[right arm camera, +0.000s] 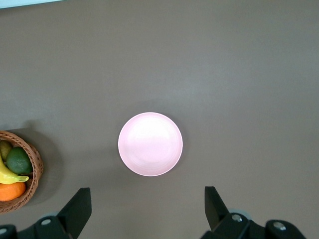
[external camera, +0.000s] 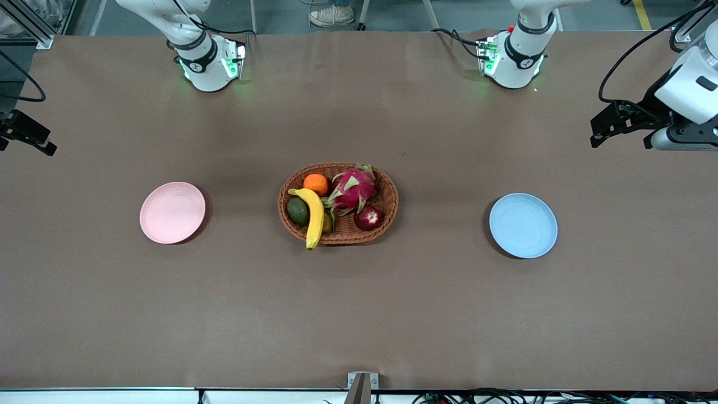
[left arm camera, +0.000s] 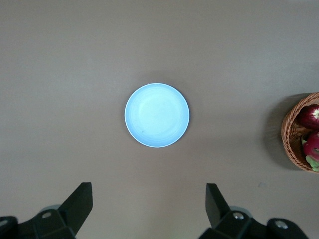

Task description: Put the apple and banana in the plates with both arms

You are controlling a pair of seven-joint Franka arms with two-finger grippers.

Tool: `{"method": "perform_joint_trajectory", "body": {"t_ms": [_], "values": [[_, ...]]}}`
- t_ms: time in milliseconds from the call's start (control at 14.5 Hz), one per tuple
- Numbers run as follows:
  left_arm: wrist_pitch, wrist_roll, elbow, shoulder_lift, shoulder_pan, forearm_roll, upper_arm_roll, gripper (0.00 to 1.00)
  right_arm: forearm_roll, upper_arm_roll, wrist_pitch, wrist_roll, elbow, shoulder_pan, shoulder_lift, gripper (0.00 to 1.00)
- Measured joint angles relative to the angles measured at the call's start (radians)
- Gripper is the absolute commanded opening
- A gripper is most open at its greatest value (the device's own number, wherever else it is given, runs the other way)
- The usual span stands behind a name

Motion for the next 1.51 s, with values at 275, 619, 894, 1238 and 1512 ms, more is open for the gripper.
{"method": "perform_joint_trajectory", "body": {"t_ms": [275, 619, 894, 1238, 1512], "values": [[0.000, 0.000, 0.000, 0.000, 0.000, 0.000, 0.000, 1.00, 0.000, 0.000, 0.000, 0.000, 0.000, 0.000, 0.000, 1.00], [0.000, 0.004, 0.028, 0.036, -0.002, -0.004, -0.002, 1.00, 0.000, 0.000, 0.006, 0.000, 0.006, 0.000, 0.000, 1.00], [0.066, -0.003, 0.030, 0.144, -0.029, -0.009, -0.022, 1.00, 0.000, 0.002, 0.007, 0.000, 0.029, 0.010, 0.000, 1.00], [0.195, -0.253, 0.029, 0.281, -0.166, -0.013, -0.031, 1.00, 0.001, 0.003, -0.007, -0.004, 0.022, 0.033, 0.050, 1.00], [0.280, -0.595, 0.028, 0.370, -0.315, -0.013, -0.034, 1.00, 0.003, 0.004, -0.041, -0.063, 0.022, 0.097, 0.128, 1.00]]}}
